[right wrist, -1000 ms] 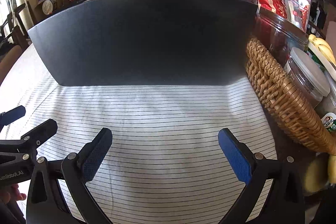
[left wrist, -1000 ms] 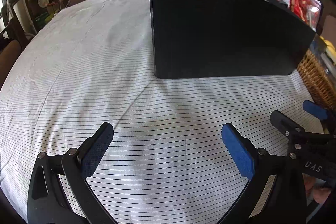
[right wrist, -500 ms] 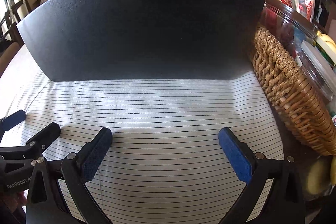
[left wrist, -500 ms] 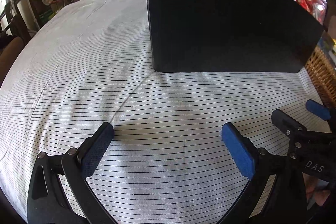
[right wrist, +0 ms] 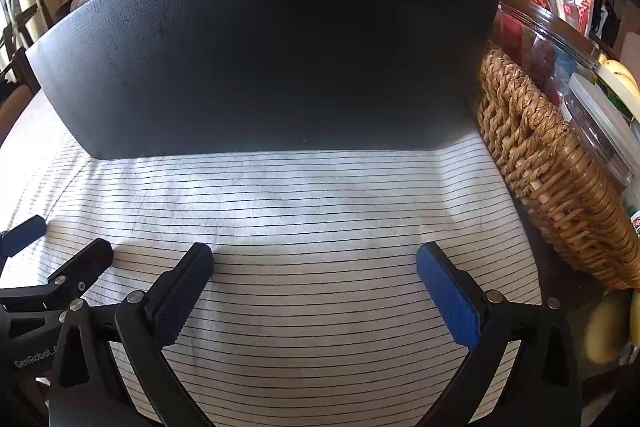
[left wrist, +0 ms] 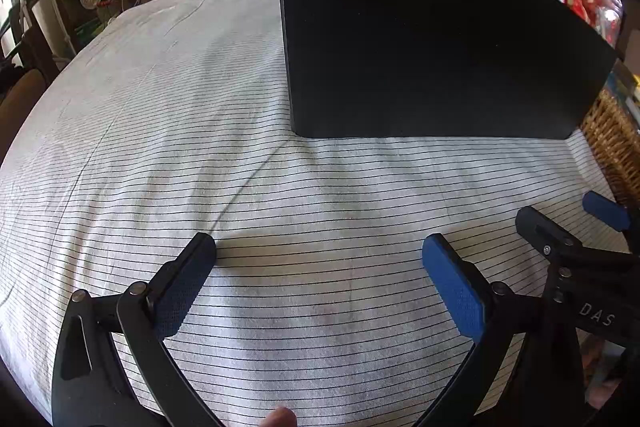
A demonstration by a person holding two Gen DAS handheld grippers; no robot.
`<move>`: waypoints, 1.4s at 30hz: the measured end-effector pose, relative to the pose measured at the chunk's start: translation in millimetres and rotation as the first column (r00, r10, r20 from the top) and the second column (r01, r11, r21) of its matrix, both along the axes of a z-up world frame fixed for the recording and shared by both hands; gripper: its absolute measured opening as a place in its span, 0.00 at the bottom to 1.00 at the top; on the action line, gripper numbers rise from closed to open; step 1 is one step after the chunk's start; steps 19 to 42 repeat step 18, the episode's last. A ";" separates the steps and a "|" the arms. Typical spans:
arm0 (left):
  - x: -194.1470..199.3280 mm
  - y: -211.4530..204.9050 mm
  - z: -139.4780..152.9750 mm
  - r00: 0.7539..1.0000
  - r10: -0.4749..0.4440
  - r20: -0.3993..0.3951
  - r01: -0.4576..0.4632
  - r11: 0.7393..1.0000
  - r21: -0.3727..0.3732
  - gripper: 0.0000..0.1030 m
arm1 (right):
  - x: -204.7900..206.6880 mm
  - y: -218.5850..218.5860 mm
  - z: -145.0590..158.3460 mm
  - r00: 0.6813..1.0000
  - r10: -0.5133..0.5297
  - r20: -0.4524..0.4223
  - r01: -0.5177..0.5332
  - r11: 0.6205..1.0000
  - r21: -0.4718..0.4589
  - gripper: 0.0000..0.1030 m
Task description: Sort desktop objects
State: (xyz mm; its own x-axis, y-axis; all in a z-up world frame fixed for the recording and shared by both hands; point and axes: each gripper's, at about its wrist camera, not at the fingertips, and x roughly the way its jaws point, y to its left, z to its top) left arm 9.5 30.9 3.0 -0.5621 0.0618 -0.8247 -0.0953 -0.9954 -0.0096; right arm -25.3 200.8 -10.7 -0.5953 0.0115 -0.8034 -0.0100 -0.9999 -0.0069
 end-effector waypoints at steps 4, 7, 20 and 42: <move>0.1 0.3 -0.1 1.000 0.000 0.000 0.000 1.000 0.000 1.00 | -4.8 -2.9 1.7 1.000 0.000 0.001 0.000 1.000 0.001 1.00; -0.3 0.0 0.0 1.000 0.000 0.000 0.000 1.000 0.000 1.00 | -4.9 -3.9 2.3 1.000 0.000 0.001 0.000 1.000 0.002 1.00; -0.1 0.8 1.4 1.000 0.000 0.001 0.000 1.000 0.000 1.00 | -5.0 -3.2 2.1 1.000 0.001 0.001 -0.001 1.000 0.001 1.00; -0.1 0.8 1.4 1.000 0.000 0.001 0.000 1.000 0.000 1.00 | -5.0 -3.2 2.1 1.000 0.001 0.001 -0.001 1.000 0.001 1.00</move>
